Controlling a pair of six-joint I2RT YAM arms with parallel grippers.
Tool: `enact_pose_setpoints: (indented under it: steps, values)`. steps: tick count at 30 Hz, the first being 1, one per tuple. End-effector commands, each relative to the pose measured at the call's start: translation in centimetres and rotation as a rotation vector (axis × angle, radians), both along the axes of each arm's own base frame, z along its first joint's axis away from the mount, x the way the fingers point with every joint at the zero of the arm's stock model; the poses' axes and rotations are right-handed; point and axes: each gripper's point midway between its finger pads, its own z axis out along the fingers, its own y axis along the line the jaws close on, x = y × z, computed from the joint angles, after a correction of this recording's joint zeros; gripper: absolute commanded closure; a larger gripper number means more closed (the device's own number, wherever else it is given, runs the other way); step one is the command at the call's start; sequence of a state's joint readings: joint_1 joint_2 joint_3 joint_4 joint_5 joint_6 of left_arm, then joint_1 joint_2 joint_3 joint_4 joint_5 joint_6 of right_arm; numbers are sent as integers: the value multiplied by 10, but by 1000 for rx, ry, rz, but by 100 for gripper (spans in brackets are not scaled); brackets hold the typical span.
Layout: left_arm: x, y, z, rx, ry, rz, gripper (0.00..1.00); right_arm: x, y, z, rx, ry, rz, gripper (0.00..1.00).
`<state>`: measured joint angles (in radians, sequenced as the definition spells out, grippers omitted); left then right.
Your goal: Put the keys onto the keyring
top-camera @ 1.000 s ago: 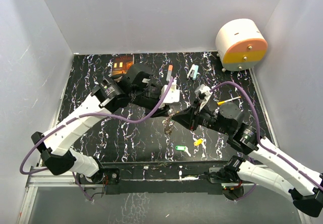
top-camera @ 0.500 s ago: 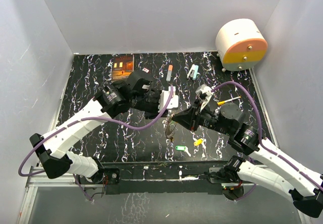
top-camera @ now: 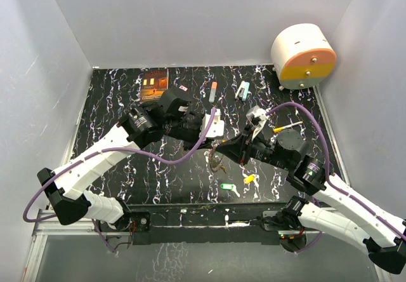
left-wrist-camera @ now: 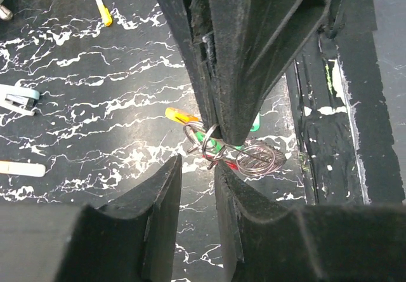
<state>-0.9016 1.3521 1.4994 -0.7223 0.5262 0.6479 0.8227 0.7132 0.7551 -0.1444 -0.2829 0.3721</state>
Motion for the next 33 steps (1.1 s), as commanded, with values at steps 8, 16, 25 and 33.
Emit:
enact_pose_setpoints:
  steps: [8,16,25,33]
  values:
    - [-24,1,10,-34,31,-106,98,4,-2,41,116,-89,-27,92]
    - [-24,4,4,-17,27,-114,100,5,-2,40,128,-71,-39,92]
    - [-11,3,2,-11,-20,-58,100,15,-10,44,187,-5,-127,92]
    - [-2,1,4,-13,-44,-27,100,21,-14,44,239,65,-182,92]
